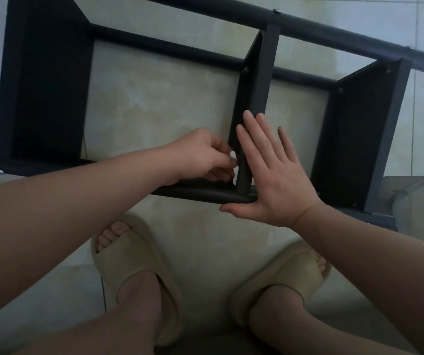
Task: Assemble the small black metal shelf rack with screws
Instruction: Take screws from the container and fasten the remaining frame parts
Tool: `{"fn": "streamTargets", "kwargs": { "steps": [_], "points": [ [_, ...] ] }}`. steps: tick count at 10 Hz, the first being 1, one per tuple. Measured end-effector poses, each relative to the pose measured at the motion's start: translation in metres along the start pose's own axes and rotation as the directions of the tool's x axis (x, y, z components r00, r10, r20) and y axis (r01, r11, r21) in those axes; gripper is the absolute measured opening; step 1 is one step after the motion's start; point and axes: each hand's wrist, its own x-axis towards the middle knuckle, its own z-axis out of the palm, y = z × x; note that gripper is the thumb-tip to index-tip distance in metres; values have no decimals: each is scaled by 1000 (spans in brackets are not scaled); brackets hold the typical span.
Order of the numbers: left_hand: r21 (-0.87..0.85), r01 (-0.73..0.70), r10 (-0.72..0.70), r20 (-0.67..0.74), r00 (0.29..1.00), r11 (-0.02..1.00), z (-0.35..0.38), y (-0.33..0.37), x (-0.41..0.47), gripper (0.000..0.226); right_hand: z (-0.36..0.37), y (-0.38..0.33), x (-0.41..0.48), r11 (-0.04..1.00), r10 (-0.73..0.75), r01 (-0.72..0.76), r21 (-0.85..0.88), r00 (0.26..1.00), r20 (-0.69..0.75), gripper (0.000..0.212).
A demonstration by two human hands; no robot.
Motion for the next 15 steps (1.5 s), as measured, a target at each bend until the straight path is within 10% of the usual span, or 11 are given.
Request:
{"fn": "streamTargets", "kwargs": {
  "steps": [10, 15],
  "points": [
    [-135, 84, -77, 54, 996, 987, -2, 1, 1, 13, 1, 0, 0, 1000, 3, -3, 11, 1000, -6, 120],
    [157, 7, -22, 95, 995, 988, -6, 6, -9, 20, 2, 0, 0, 1000, 4, -4, 4, 1000, -12, 120]
  ]
}}
